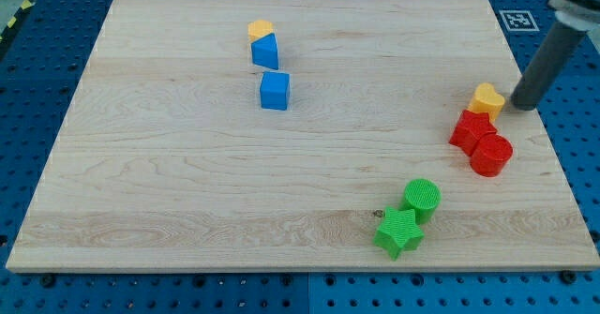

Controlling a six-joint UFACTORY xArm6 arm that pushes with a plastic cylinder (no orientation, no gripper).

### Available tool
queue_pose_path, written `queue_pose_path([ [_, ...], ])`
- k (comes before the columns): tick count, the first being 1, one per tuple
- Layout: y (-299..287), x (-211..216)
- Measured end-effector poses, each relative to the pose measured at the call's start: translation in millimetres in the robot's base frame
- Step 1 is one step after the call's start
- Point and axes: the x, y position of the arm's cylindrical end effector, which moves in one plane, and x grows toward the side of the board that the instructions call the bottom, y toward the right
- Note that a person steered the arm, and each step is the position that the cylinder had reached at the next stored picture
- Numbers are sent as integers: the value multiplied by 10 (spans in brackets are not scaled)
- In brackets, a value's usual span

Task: Move yellow hexagon to the top right of the yellow heart

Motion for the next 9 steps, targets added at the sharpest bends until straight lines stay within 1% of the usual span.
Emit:
queue_pose_path([
  [1,-476,6],
  [2,-586,-44],
  [3,-542,-477],
  [4,-677,-1141],
  [5,-1180,-1805],
  [6,-1995,-2153],
  [7,-2955,-2143],
  [8,-3796,-1914],
  [9,-3935,-1522],
])
